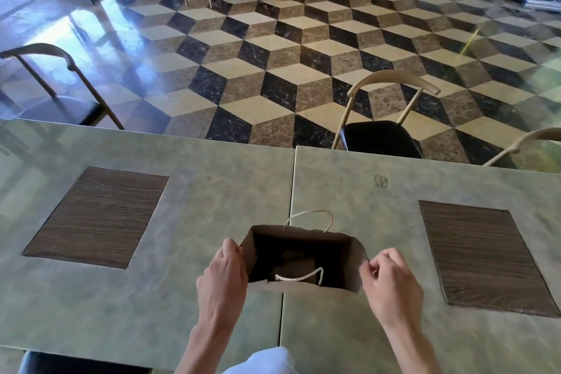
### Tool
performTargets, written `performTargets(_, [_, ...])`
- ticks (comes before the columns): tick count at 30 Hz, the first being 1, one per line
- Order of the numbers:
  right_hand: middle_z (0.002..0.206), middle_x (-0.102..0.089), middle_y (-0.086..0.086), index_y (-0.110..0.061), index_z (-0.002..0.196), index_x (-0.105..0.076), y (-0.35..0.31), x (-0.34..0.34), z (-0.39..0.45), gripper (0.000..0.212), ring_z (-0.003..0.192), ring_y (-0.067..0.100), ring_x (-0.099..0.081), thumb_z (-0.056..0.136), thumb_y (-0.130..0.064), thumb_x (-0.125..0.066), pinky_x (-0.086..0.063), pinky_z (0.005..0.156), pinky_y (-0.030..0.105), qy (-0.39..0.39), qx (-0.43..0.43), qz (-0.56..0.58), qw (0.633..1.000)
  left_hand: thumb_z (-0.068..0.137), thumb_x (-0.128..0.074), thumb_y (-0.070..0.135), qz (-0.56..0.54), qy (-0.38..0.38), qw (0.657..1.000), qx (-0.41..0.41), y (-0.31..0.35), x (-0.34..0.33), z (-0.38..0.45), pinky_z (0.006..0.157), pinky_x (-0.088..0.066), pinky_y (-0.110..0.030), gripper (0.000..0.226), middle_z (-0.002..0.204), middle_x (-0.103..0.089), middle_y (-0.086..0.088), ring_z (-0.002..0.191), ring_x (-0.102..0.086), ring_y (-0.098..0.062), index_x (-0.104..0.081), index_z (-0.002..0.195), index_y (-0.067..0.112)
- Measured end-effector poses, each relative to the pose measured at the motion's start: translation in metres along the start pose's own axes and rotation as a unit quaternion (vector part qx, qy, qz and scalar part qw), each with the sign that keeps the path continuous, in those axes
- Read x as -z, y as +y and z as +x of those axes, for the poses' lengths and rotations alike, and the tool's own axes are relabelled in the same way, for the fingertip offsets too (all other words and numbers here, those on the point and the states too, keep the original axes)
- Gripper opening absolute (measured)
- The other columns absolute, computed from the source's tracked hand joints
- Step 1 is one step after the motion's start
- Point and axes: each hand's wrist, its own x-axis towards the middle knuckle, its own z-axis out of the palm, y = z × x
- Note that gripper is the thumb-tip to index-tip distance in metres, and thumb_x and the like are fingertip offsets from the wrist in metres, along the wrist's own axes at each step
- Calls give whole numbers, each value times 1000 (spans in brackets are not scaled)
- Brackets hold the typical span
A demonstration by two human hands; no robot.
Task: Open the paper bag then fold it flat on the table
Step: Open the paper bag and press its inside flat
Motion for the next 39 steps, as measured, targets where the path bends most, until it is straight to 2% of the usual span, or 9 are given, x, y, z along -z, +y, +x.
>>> performTargets(5, [71, -56, 0, -16, 64, -53, -11, 0, 6, 26, 58, 29, -58, 71, -8, -77, -37, 50, 29, 9, 24, -1, 1000, 91, -47, 13, -12, 2, 1000, -27, 6, 1, 0, 55, -44, -37, 20, 90, -58, 6, 65, -59, -37, -36, 97, 28])
performTargets(10, [67, -57, 0, -12, 65, -65, -29, -1, 10, 31, 64, 26, -58, 52, 15, -72, -45, 54, 33, -48, 172, -31, 983, 84, -55, 13, 82, -86, 987, -107, 5, 8, 6, 50, -47, -31, 36, 106, -39, 7, 56, -55, -24, -52, 107, 41])
performTargets(13, [76, -58, 1, -9, 73, -69, -40, -6, 13, 19, 72, 23, -58, 72, 5, -56, -49, 56, 35, -115, 279, -46, 952, 87, -52, 25, 139, -163, 973, -89, 9, 11, 16, 53, -42, -31, 30, 109, -38, 4, 68, -60, -25, -50, 113, 40])
performTargets(15, [91, -65, 1, -9, 85, -71, -46, -9, 18, 36, 84, 20, -63, 79, -5, -35, -55, 64, 34, -177, 332, -61, 924, 85, -53, 27, 189, -227, 953, -73, 13, 13, 23, 53, -40, -33, 28, 103, -35, 1, 70, -58, -27, -49, 112, 34])
performTargets(17, [101, -65, 5, -6, 91, -69, -52, -11, 23, 34, 94, 23, -63, 81, 2, -38, -57, 70, 36, -245, 364, -104, 893, 83, -55, 23, 231, -258, 936, -69, 20, 15, 29, 53, -38, -32, 24, 99, -34, 0, 68, -55, -26, -53, 107, 29])
performTargets(24, [93, -63, 19, -1, 83, -59, -82, -21, 45, 17, 94, 40, -66, 83, 9, -45, -45, 67, 36, -401, 272, -243, 840, 83, -53, 11, 293, -256, 920, -51, 36, 20, 41, 51, -29, -31, 8, 94, -41, -2, 66, -46, -20, -56, 87, 18])
performTargets(30, [117, -68, 20, 0, 116, -64, -83, -40, 60, 32, 108, 35, -66, 88, 1, -50, -53, 88, 37, -412, 179, -256, 856, 83, -51, 10, 300, -262, 916, -42, 35, 19, 43, 61, -36, -31, 23, 101, -56, 0, 93, -63, -22, -63, 100, 20])
performTargets(35, [122, -68, 10, -12, 125, -61, -73, -41, 69, 40, 110, 29, -66, 86, -8, -57, -55, 87, 36, -431, 125, -269, 852, 78, -49, 7, 277, -249, 928, -28, 35, 19, 44, 60, -32, -30, 20, 91, -54, 4, 93, -62, -21, -50, 88, 25])
performTargets(39, [125, -67, 3, -21, 127, -61, -72, -43, 69, 44, 114, 27, -65, 85, -12, -58, -52, 83, 35, -398, 122, -284, 864, 74, -52, 8, 257, -238, 937, -15, 33, 18, 43, 59, -31, -31, 33, 100, -56, 6, 97, -62, -20, -51, 102, 26])
